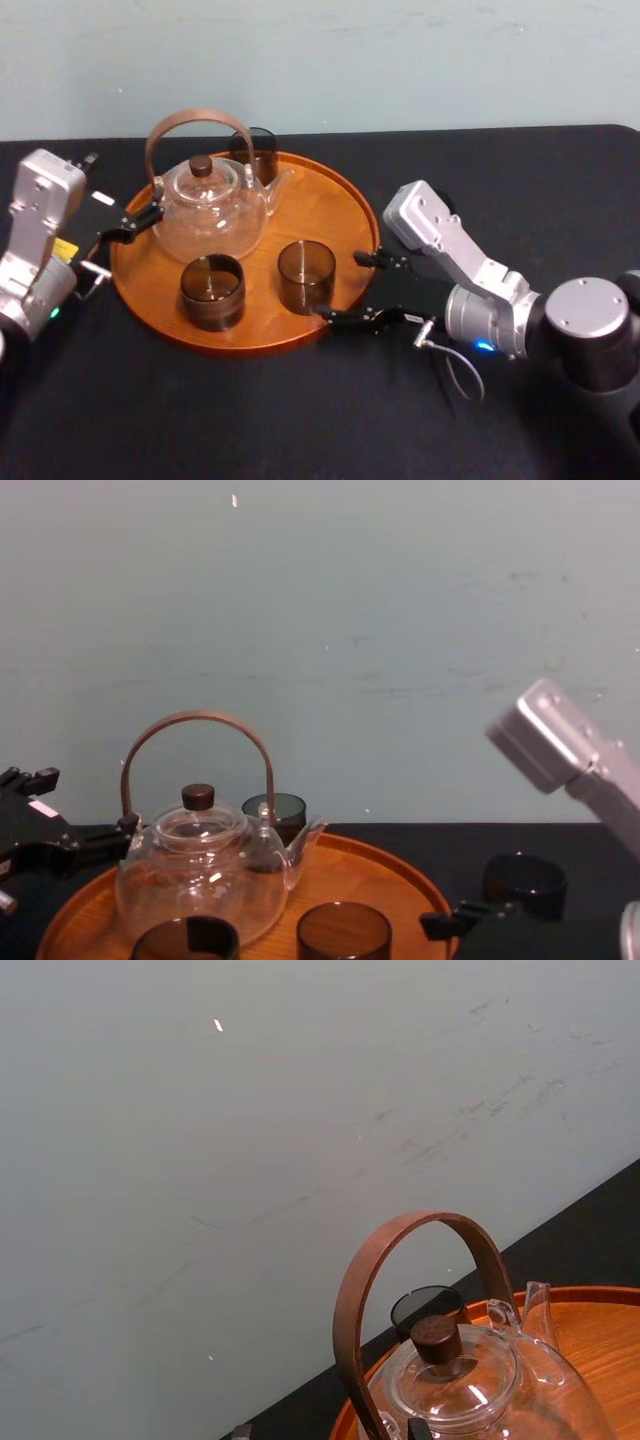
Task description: Pick up the glass from the table and place it on the tray.
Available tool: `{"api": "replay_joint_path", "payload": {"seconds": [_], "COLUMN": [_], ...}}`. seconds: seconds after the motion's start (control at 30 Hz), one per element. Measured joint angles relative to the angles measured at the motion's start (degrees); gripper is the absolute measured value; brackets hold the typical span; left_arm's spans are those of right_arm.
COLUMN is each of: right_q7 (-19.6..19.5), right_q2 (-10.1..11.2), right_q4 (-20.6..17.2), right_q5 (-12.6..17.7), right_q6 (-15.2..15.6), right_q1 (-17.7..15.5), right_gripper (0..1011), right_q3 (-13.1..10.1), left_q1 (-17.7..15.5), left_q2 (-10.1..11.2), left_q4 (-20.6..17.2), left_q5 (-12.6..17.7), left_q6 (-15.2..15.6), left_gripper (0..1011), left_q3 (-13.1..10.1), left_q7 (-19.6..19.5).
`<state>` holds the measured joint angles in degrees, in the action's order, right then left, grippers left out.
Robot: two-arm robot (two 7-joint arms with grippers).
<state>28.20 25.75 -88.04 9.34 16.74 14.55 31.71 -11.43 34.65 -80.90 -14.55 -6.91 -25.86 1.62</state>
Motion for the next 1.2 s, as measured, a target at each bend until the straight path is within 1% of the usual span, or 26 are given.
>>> {"api": "replay_joint_path", "payload": {"seconds": [0.17,0.2,0.37,0.5,0.6,0.67,0.7,0.73,0.93,1.2], "right_q7": [-0.9,-0.9,-1.5,-1.7,-1.9,-2.2,-2.2,-2.5,-3.4,-5.0], "right_q2": [1.3,1.3,2.7,3.7,4.1,4.6,4.6,4.8,5.3,5.8], "right_q4": [-3.2,-3.2,-6.2,-7.8,-8.6,-9.2,-9.2,-9.4,-9.9,-10.1], "right_q5": [-0.1,-0.1,0.3,1.1,1.6,2.1,2.1,2.4,3.3,3.8], "right_q6": [-0.1,-0.1,-0.6,-0.9,-1.0,-1.3,-1.3,-1.4,-2.1,-2.6], "right_q1": [-2.0,-2.0,-4.7,-6.9,-8.2,-9.8,-9.8,-10.6,-13.1,-15.4], "right_gripper": [1002,1002,1002,1002,1003,1002,1002,1002,1002,1002], "right_q3": [-1.2,-1.2,-3.1,-4.1,-4.6,-5.3,-5.3,-5.7,-7.4,-9.8], "left_q1": [0.0,0.0,0.0,0.0,0.0,0.0,0.0,0.0,0.0,0.0], "left_q2": [0.0,0.0,0.0,0.0,0.0,0.0,0.0,0.0,0.0,0.0], "left_q4": [0.0,0.0,0.0,0.0,0.0,0.0,0.0,0.0,0.0,0.0], "left_q5": [0.0,0.0,0.0,0.0,0.0,0.0,0.0,0.0,0.0,0.0], "left_q6": [0.0,0.0,0.0,0.0,0.0,0.0,0.0,0.0,0.0,0.0], "left_gripper": [1009,1009,1009,1010,1010,1010,1010,1010,1010,1010], "left_q3": [0.0,0.0,0.0,0.0,0.0,0.0,0.0,0.0,0.0,0.0], "left_q7": [0.0,0.0,0.0,0.0,0.0,0.0,0.0,0.0,0.0,0.0]}}
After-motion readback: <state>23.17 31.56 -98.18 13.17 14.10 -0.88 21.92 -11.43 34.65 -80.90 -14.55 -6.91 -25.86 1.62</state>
